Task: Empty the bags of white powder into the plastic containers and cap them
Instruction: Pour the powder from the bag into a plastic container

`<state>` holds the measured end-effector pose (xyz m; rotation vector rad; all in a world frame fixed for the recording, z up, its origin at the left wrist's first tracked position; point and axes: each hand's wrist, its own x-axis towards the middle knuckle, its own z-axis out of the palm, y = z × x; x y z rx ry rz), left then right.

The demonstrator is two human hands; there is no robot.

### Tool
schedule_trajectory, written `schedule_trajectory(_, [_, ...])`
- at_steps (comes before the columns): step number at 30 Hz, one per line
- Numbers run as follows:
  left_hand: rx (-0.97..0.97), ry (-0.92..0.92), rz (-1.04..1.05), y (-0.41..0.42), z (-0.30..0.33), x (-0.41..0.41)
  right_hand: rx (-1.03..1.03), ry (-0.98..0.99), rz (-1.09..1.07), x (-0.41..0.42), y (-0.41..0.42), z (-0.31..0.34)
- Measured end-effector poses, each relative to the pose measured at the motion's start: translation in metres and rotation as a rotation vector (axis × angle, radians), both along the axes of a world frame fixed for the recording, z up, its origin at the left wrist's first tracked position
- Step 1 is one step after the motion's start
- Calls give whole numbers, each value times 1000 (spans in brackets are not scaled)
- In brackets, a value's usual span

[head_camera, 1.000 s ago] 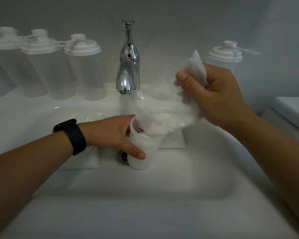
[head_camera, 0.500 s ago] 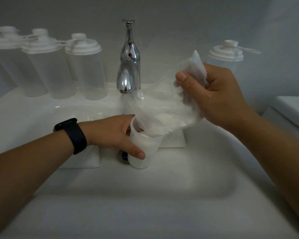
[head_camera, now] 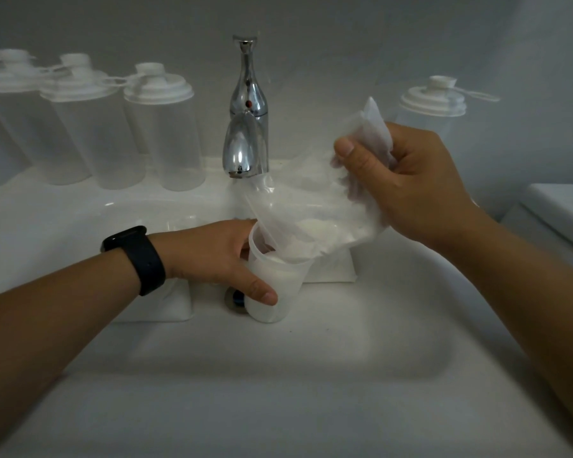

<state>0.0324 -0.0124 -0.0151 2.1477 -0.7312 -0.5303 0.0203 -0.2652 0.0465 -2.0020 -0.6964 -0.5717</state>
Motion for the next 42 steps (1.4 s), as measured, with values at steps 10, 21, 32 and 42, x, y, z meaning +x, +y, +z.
schedule_trajectory(10, [7,11,-1,0,0,0,-23,75,-48,-1,-2,5])
schedule_trajectory(21, [22,11,10,1,0,0,-18,50,-65,-2,-3,7])
schedule_trajectory(32, [18,12,-4,0,1,0,13,35,-111,0,-4,7])
schedule_trajectory(42, [25,15,4,1,0,1,4,-5,-105,0,-4,7])
